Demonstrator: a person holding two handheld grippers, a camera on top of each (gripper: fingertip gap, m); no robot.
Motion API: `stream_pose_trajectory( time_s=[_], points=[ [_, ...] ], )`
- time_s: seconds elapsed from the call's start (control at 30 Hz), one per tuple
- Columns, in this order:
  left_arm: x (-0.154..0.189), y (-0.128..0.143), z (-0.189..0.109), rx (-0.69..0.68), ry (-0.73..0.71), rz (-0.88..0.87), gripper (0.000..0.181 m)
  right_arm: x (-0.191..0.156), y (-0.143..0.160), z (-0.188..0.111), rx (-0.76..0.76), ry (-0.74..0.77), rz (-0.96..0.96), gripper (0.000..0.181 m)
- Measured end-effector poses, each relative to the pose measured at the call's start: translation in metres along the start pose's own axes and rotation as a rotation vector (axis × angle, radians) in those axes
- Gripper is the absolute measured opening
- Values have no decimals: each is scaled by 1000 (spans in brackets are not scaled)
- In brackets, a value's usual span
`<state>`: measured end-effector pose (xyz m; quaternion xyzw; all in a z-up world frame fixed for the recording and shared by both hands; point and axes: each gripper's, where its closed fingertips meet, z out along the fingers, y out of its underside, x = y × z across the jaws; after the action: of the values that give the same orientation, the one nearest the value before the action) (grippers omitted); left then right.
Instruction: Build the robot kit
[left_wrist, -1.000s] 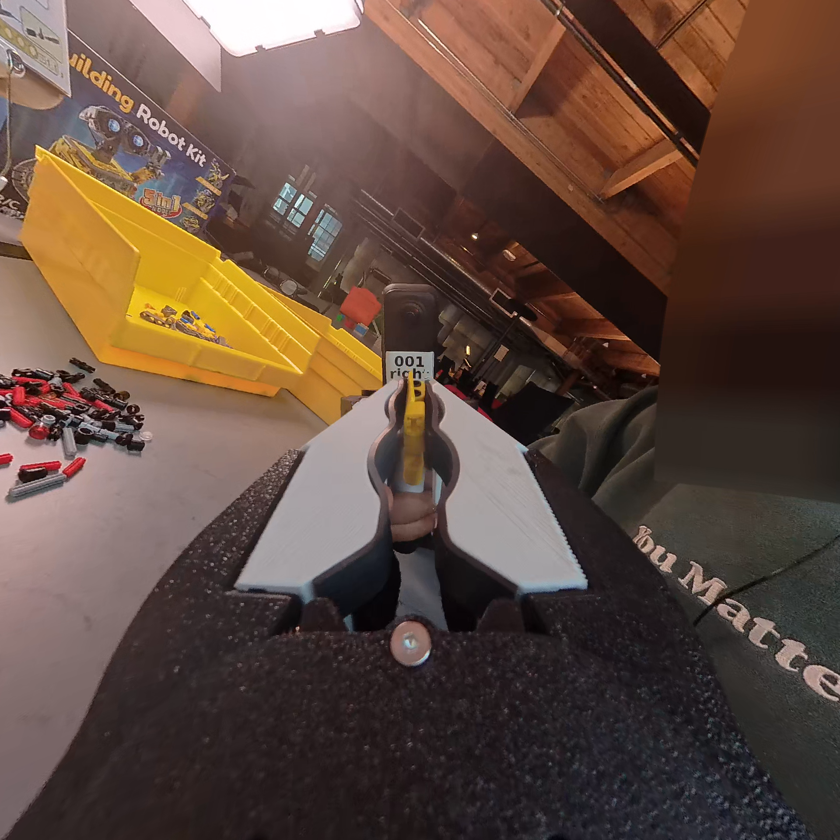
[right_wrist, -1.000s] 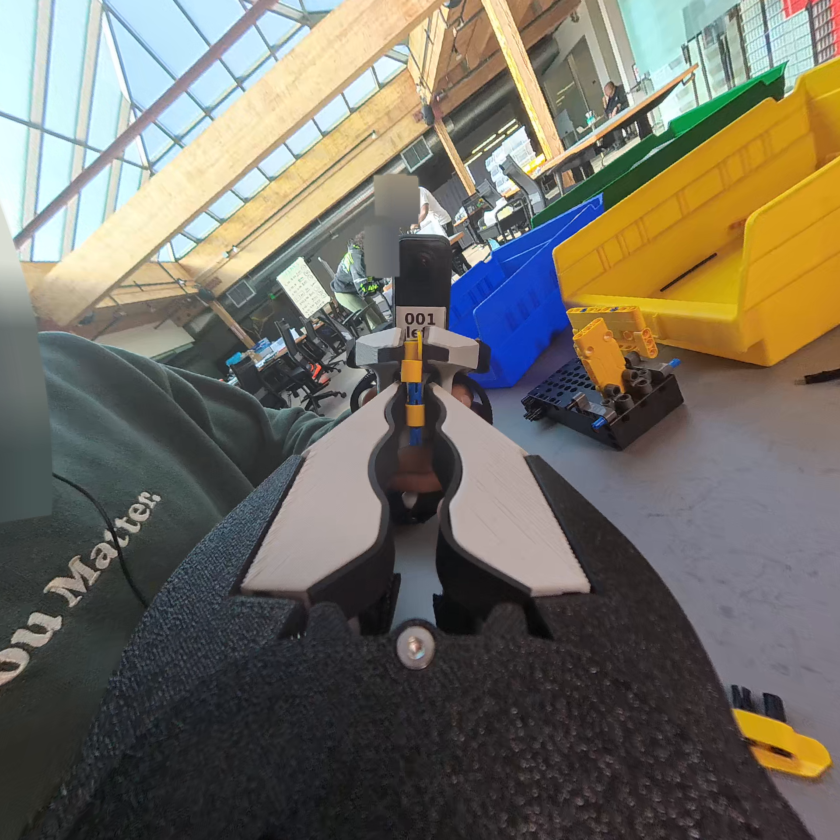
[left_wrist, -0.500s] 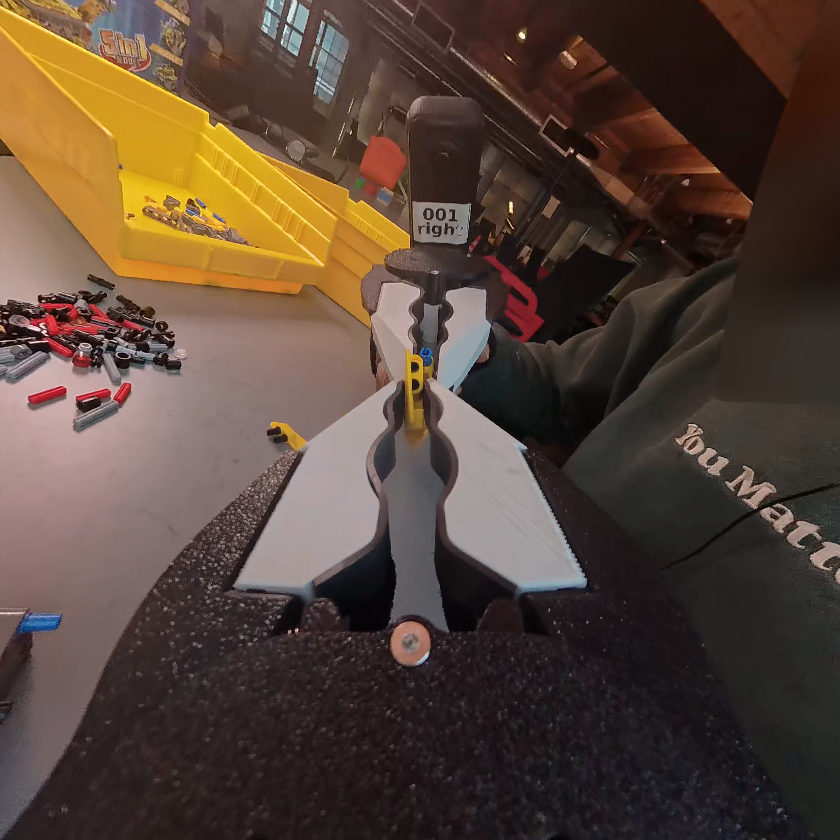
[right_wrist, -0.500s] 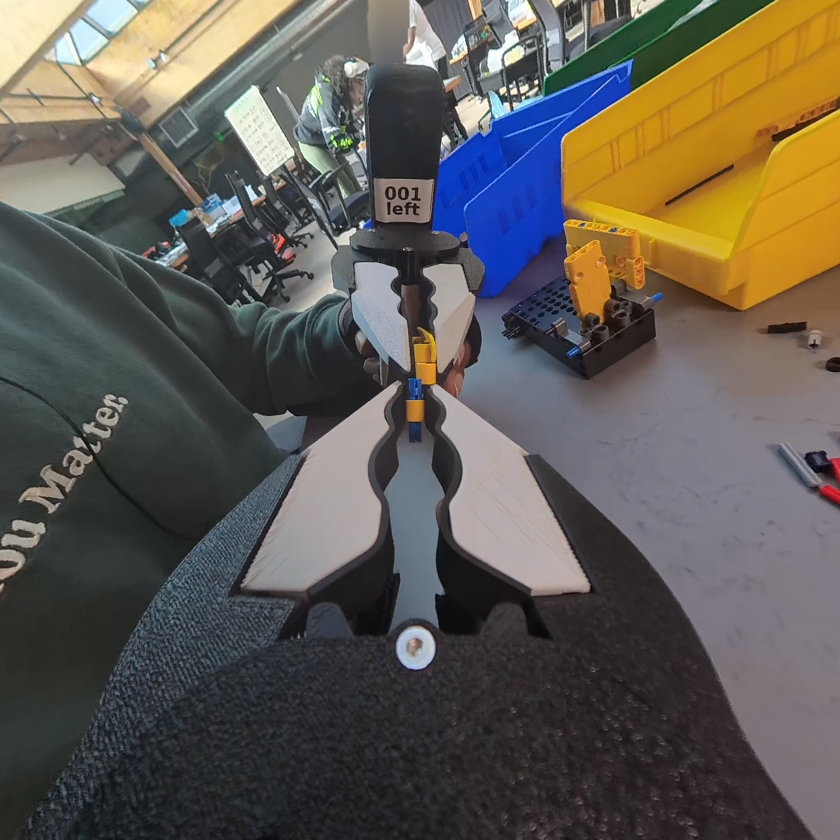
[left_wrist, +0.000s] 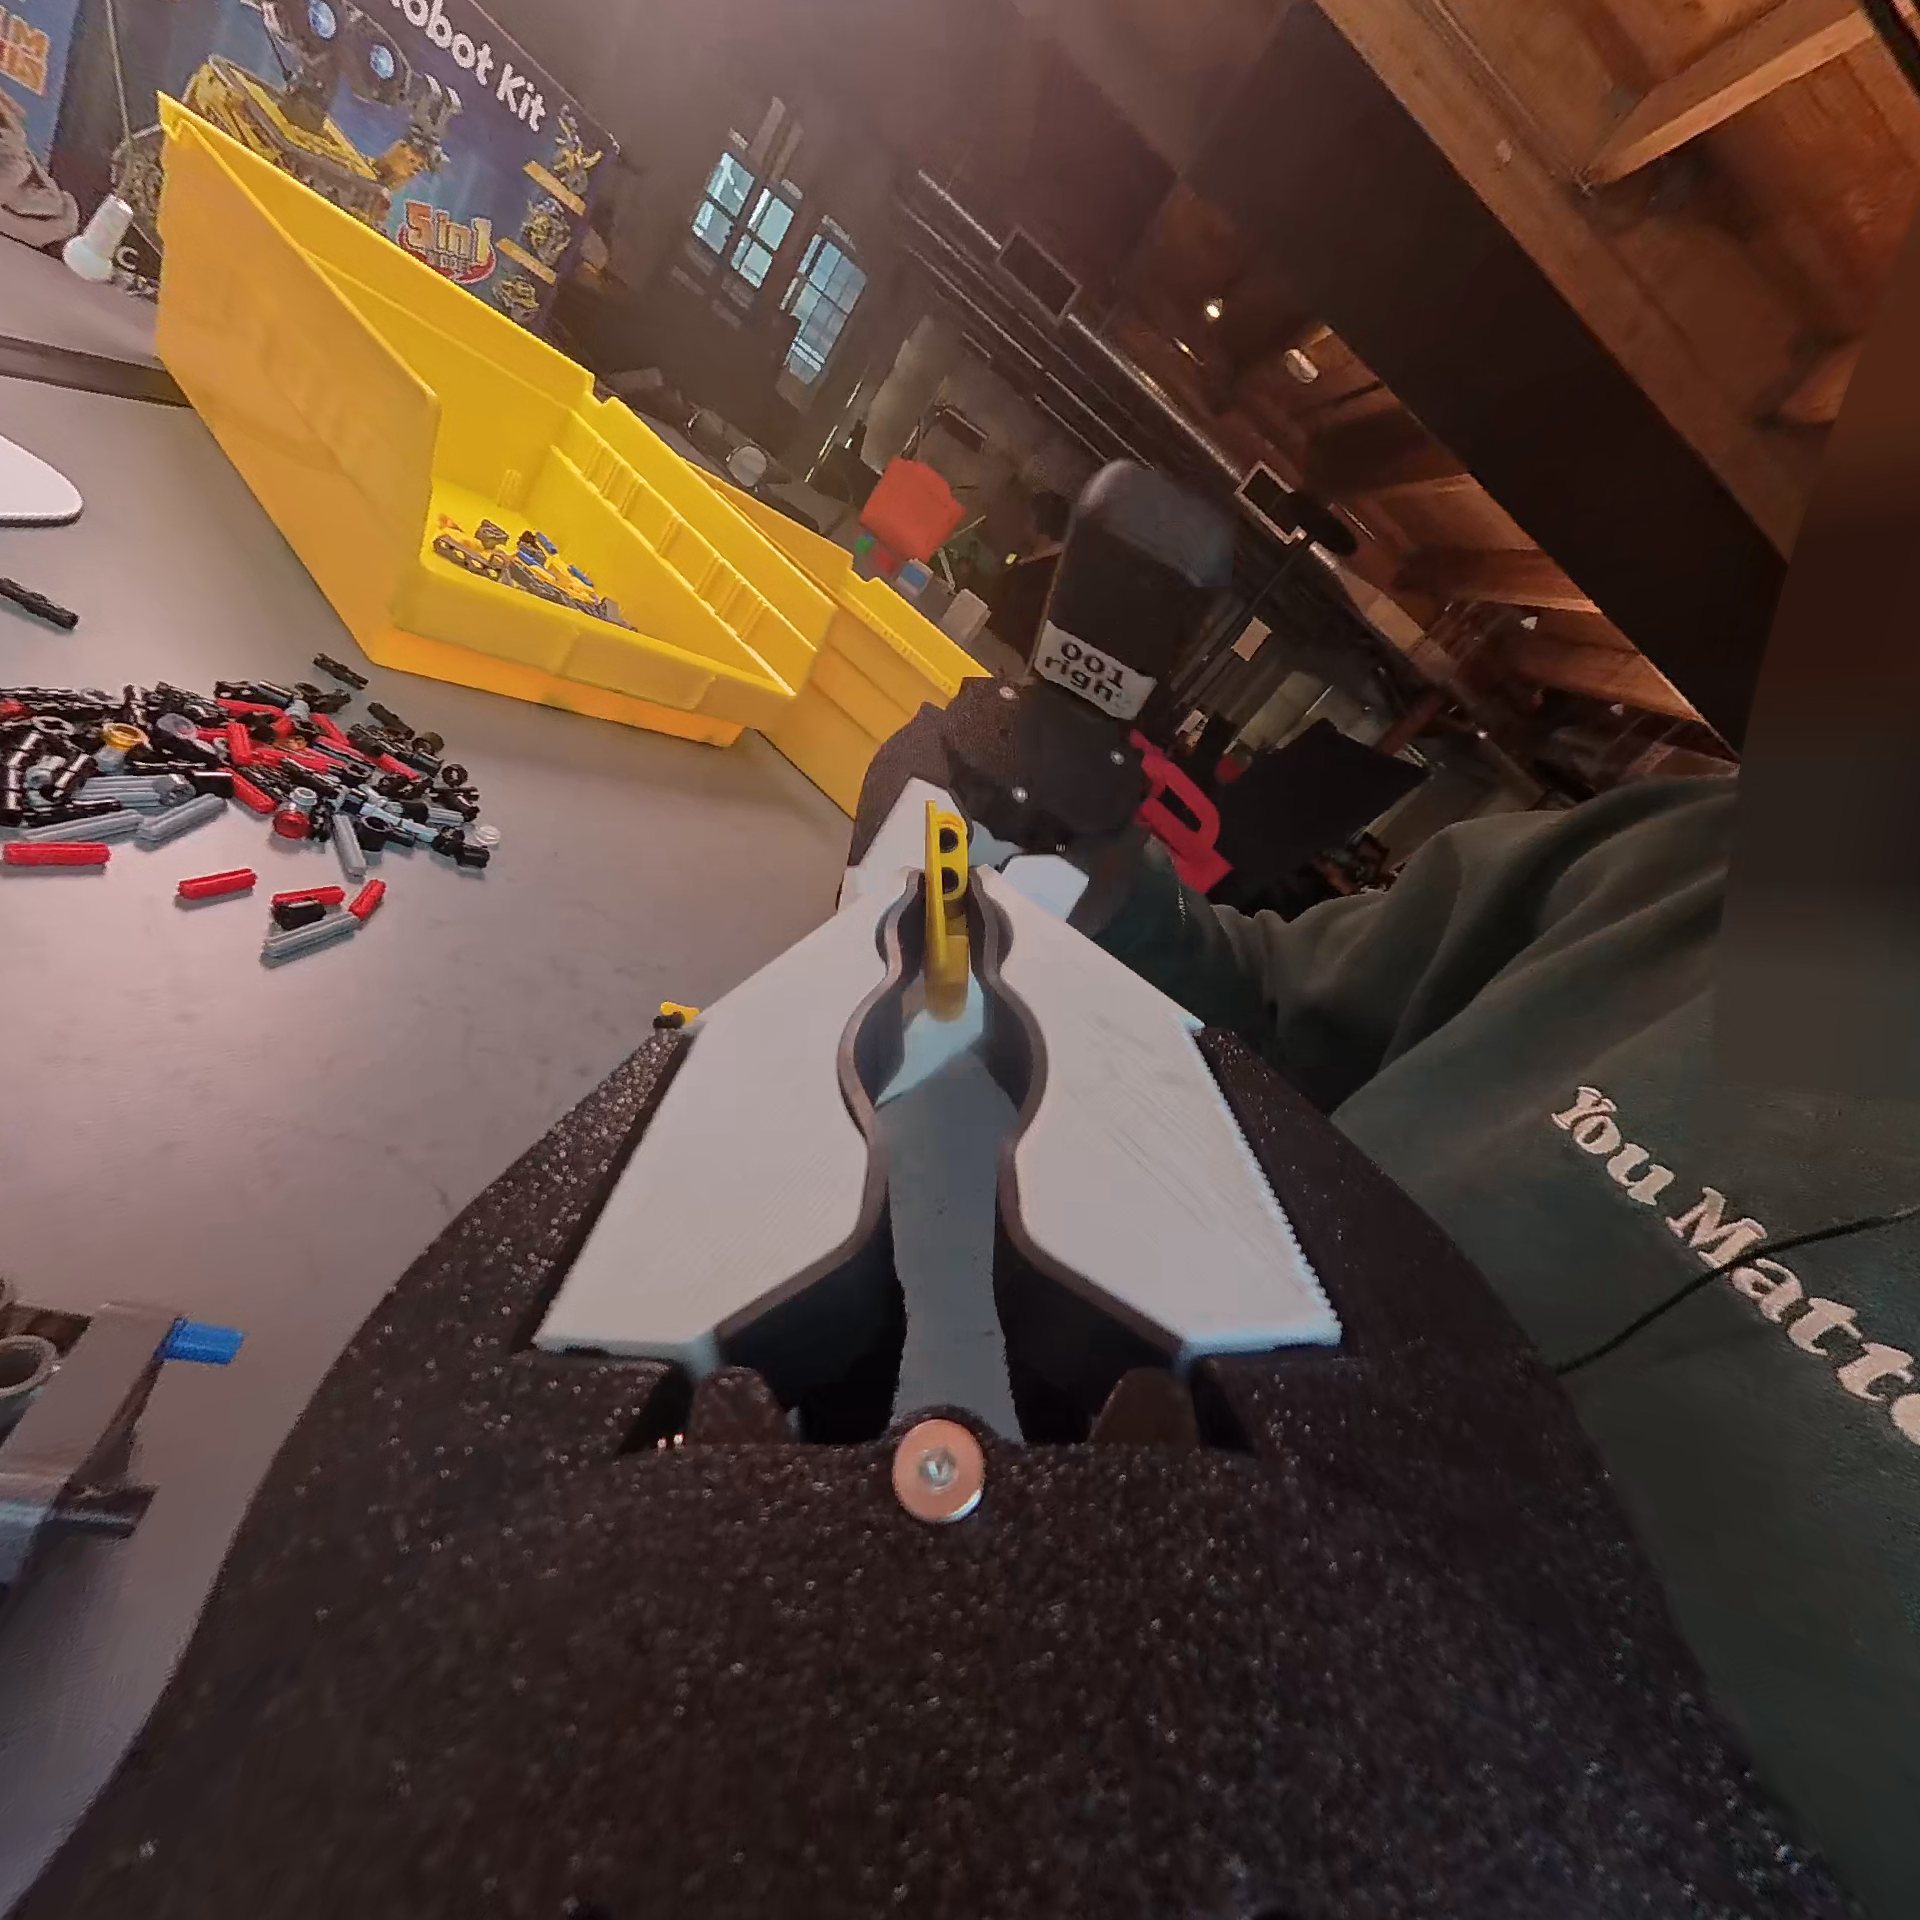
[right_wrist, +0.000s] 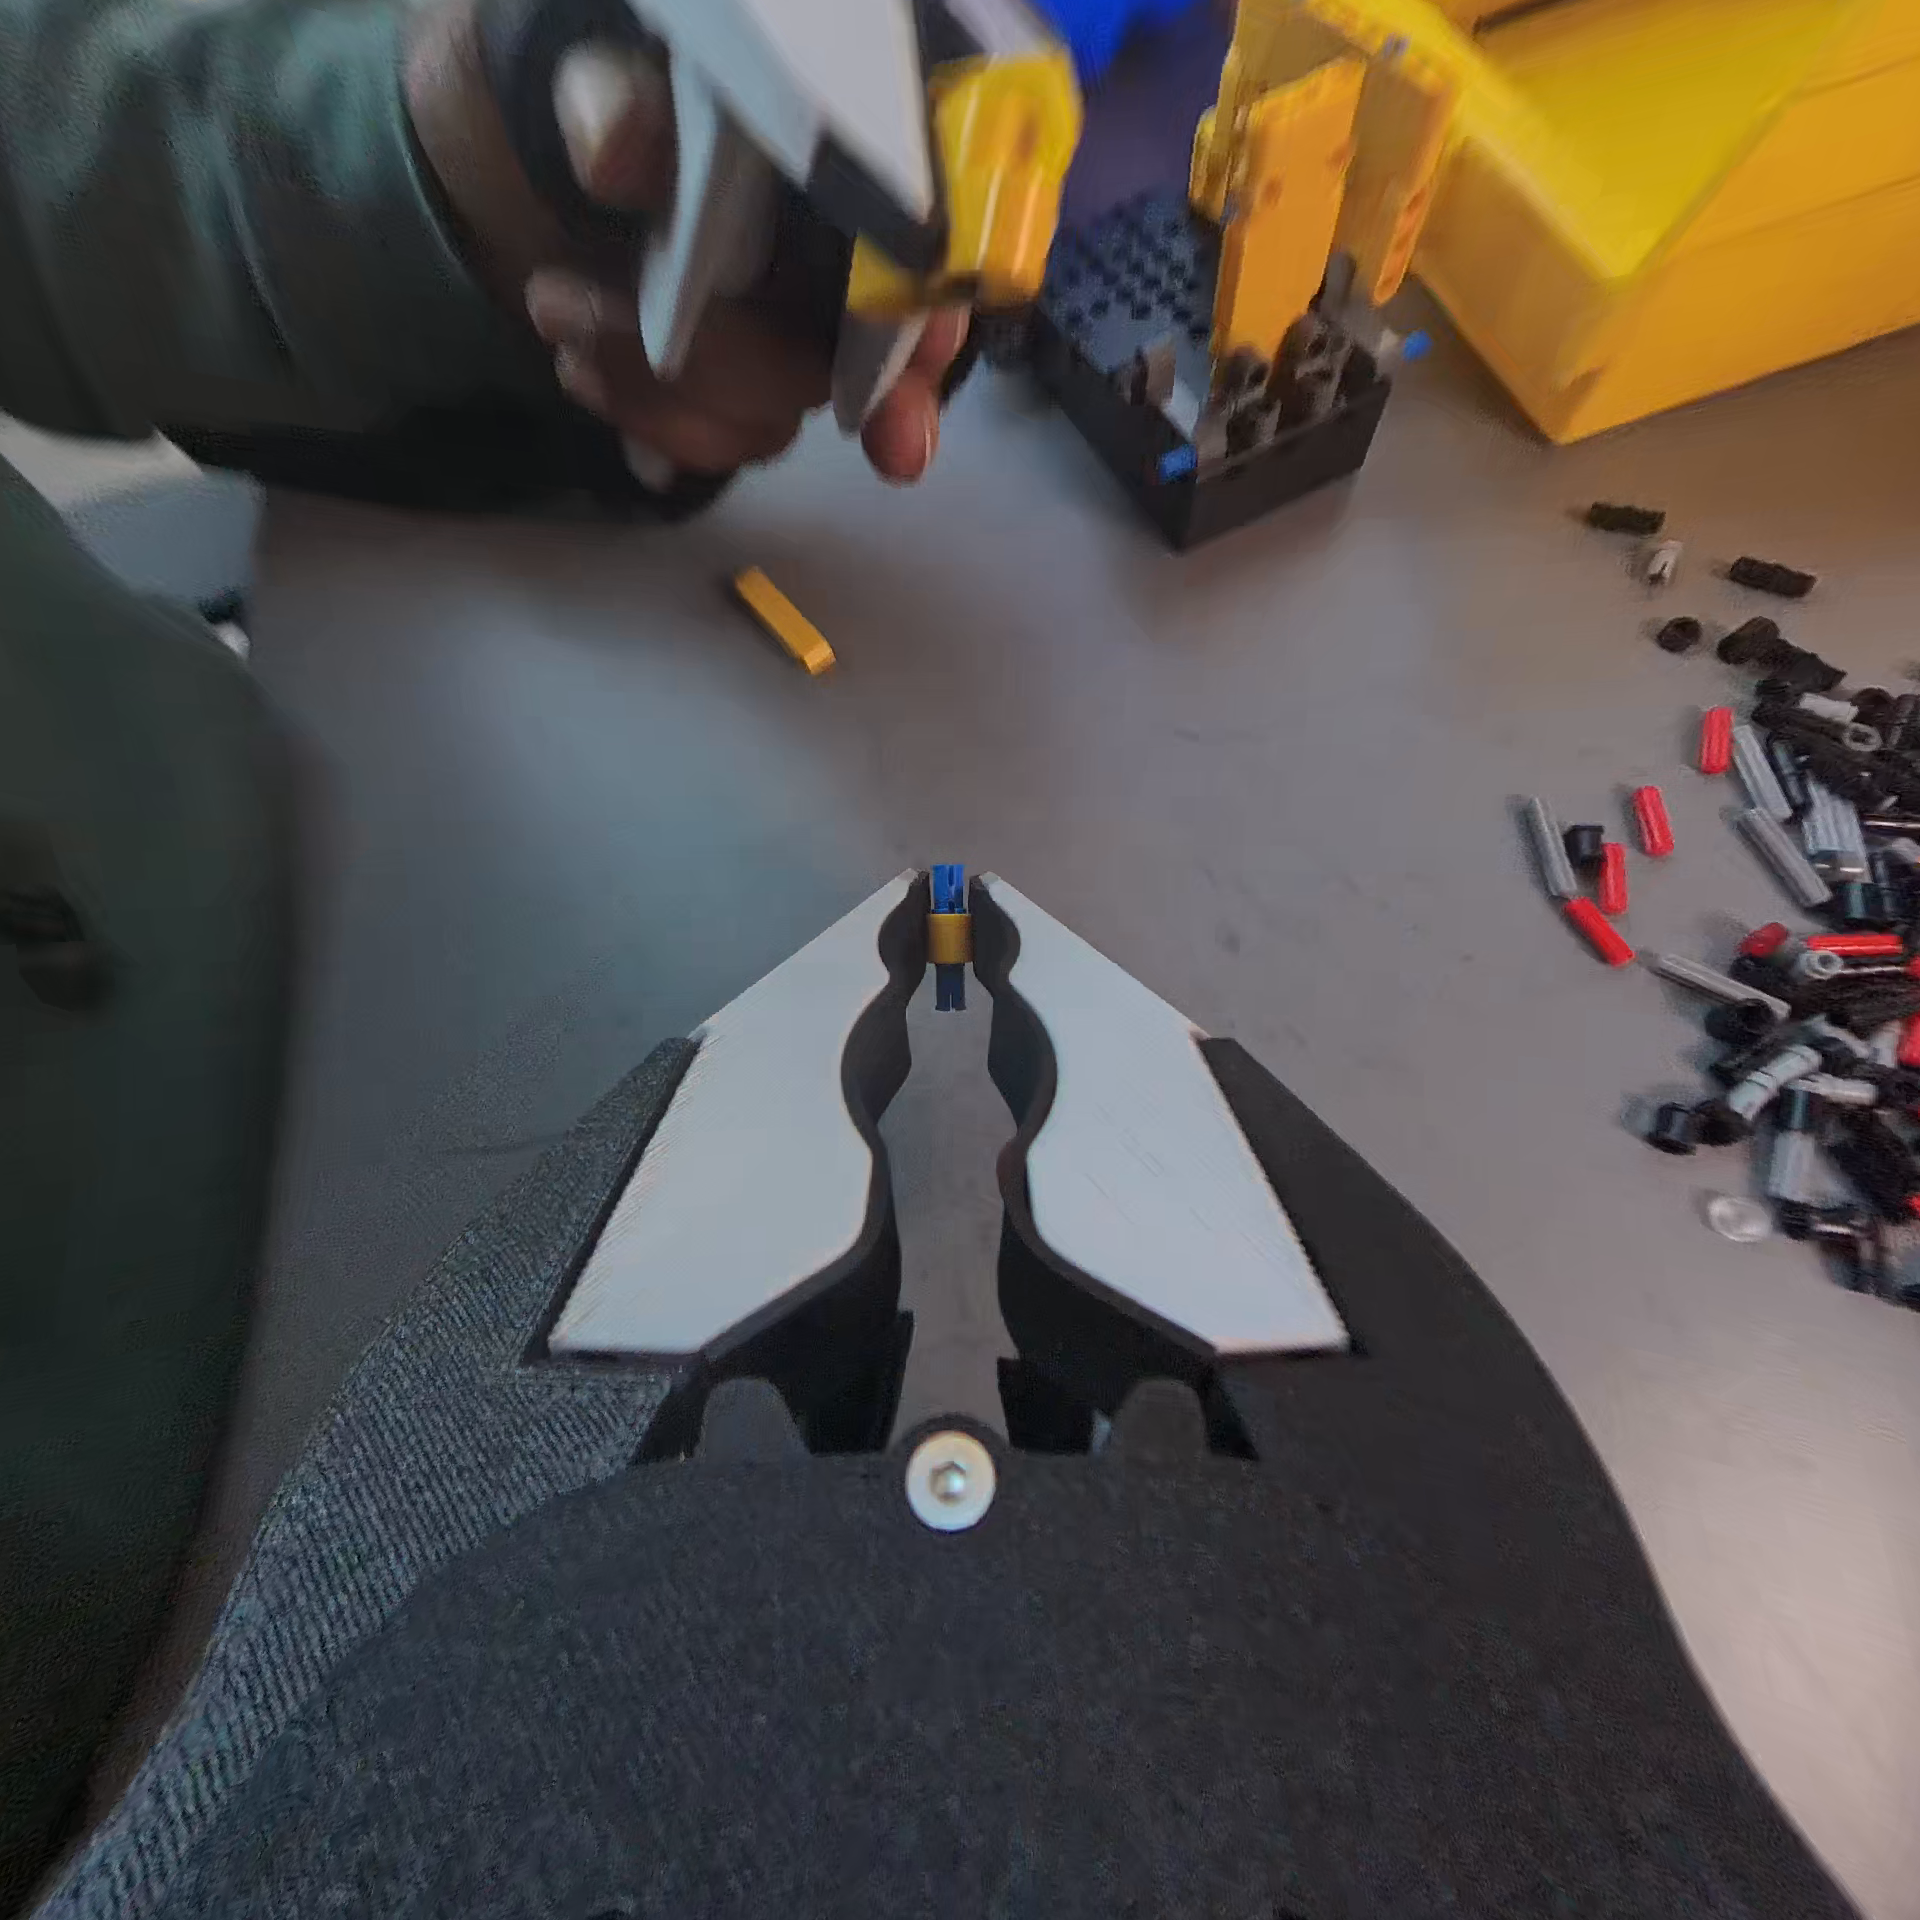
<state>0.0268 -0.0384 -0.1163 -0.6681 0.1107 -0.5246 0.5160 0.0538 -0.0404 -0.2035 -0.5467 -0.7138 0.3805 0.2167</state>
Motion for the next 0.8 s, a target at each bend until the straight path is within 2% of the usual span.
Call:
stream_pose_trajectory(
  time_s=[0.07, 0.2, 0.4, 0.53, 0.63, 0.8],
  points=[
    [-2, 1, 0, -8, -15, 9, 6, 5, 20, 12, -155, 89, -165, 7],
    [-8, 5, 0, -24, -49, 20, 6, 1, 19, 16, -312, 101, -334, 7],
    [-19, -2, -11, -15, -120, 50, 6, 5, 30, -5, -777, -35, -576, 7],
    [-26, -12, -25, 11, -163, 70, 6, 0, 37, 4, -1027, -123, -700, 7],
    [-27, -20, -32, 37, -177, 75, 6, -1, 42, 13, -1132, -150, -757, 7],
    [-27, -22, -36, 38, -187, 83, 6, -1, 35, 21, -1130, -124, -761, 15]
  ],
)
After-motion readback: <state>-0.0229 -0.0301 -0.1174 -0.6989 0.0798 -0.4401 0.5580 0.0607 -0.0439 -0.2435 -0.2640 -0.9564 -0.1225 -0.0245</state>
